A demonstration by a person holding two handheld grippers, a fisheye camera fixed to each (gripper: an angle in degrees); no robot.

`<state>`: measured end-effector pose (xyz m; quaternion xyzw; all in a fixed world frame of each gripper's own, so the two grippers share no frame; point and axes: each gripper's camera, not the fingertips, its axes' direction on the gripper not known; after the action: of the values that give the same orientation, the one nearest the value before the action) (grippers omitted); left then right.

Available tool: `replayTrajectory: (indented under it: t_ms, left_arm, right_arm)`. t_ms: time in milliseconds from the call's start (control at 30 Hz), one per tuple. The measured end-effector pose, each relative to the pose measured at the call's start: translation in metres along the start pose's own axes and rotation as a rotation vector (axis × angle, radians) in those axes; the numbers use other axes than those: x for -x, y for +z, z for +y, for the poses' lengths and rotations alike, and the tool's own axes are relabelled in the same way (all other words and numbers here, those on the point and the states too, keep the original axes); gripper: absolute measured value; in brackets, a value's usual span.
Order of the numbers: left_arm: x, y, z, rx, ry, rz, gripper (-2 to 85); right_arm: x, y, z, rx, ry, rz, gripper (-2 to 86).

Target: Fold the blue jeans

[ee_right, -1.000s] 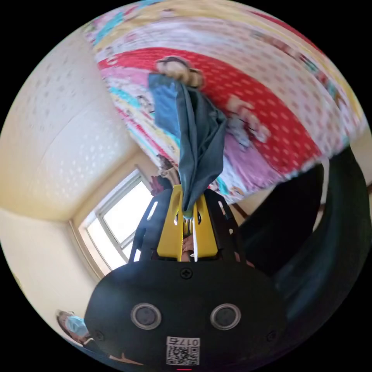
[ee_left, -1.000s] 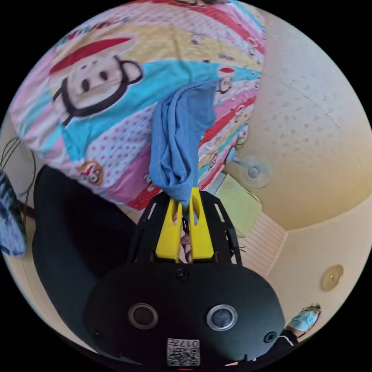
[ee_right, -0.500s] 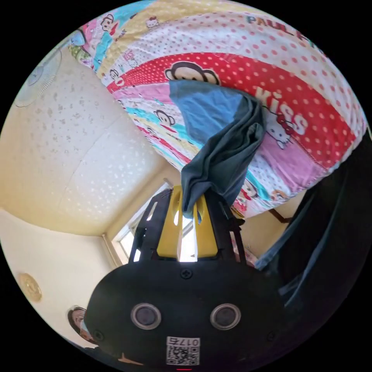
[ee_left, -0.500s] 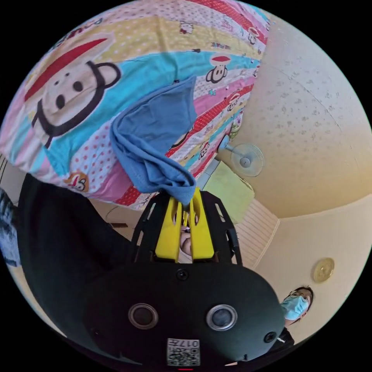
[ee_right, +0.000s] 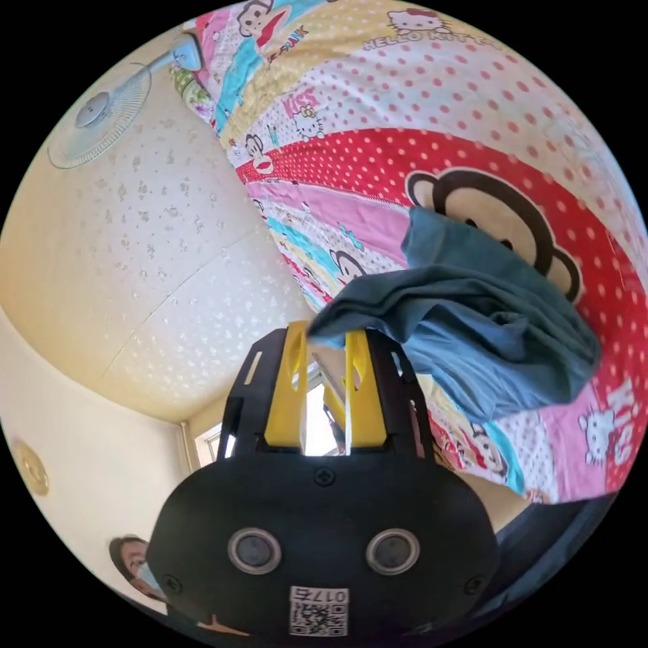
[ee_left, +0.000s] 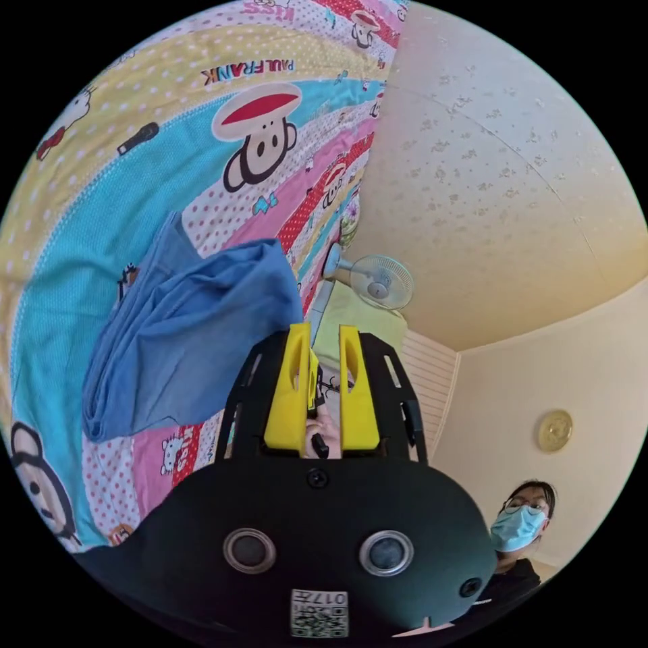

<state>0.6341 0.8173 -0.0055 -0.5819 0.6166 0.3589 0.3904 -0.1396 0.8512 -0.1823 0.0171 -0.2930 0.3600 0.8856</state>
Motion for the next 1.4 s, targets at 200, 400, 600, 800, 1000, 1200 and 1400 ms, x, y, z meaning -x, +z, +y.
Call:
replayTrajectory:
  t_ms: [200,400,600,800,1000,1200,1400]
  left_arm:
    - [0.022,-0.013,0.029,-0.055,0.088,0.034,8.4]
    - [0.008,0.042,0.083,0.092,0.396,-0.386,1.3]
    - [0.065,0.088,0.121,0.178,0.432,-0.918,-0.9]
    - [0.043,0.087,0.135,0.137,0.396,-0.879,-1.0]
    - [0.016,0.091,0.144,0.139,0.480,-0.635,-0.6]
    - [0.070,0.126,0.142,0.263,0.442,-0.896,-1.0]
    - [0.049,0.138,0.146,0.262,0.434,-0.999,-0.9]
  right_arm:
    - [0.002,0.004,0.006,0.050,-0.159,-0.139,9.1]
    - [0.011,0.013,0.045,0.071,-0.440,0.320,7.1]
    - [-0.039,0.043,0.056,0.219,-0.523,1.068,2.0]
    - [-0.007,0.050,0.087,0.309,-0.714,1.158,0.7]
    - [0.036,0.095,0.111,0.263,-0.903,1.052,0.3]
    - [-0.036,0.129,0.090,0.444,-0.925,1.506,0.2]
    - [-0.021,0.114,0.077,0.449,-0.880,1.580,0.4]
